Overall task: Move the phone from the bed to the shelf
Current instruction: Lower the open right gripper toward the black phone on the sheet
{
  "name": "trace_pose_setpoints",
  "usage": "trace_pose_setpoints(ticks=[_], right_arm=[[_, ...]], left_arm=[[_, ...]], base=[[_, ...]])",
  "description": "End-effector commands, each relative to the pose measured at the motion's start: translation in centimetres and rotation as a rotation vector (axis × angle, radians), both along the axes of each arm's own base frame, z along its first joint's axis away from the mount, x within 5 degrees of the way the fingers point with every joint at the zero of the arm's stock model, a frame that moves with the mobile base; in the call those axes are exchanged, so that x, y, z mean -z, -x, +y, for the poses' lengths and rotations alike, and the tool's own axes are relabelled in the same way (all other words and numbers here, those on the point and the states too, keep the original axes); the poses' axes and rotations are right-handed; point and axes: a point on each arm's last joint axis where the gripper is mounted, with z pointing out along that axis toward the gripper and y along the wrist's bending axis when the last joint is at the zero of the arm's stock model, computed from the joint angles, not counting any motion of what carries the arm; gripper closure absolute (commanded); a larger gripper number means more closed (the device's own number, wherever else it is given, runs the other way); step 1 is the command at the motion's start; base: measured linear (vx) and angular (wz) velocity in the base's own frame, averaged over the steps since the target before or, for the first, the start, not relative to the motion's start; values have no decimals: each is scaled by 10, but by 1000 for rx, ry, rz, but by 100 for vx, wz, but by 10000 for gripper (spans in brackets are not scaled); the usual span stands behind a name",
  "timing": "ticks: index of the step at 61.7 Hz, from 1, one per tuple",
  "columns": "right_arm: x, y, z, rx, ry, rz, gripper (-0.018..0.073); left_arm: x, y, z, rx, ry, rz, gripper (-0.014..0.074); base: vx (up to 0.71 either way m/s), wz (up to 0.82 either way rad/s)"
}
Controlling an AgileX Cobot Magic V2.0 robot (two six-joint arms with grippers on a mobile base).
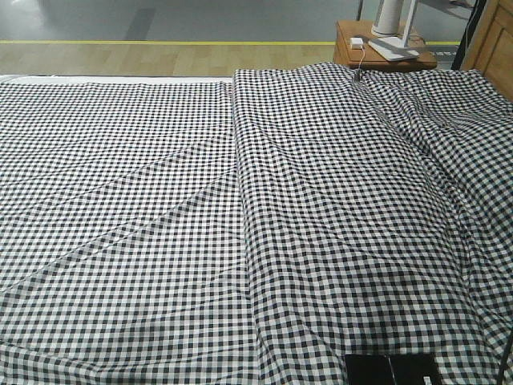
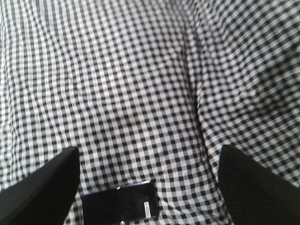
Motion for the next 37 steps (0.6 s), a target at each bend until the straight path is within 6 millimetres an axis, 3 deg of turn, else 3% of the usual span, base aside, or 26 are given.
trace_pose_setpoints(ticks=[1,24,37], right_arm=[[-1,-10,-15,-18,16,-50,-4],[99,-32,-70,-62,-80,178,-4],[159,-35,-79,-141,-233,281,-4]], left_arm=[[-6,-1,1,-5,8,-74,596],[-6,-1,1,-5,8,-74,596],[-6,-1,1,-5,8,-74,596]], base=[[0,0],[0,0],[0,0]])
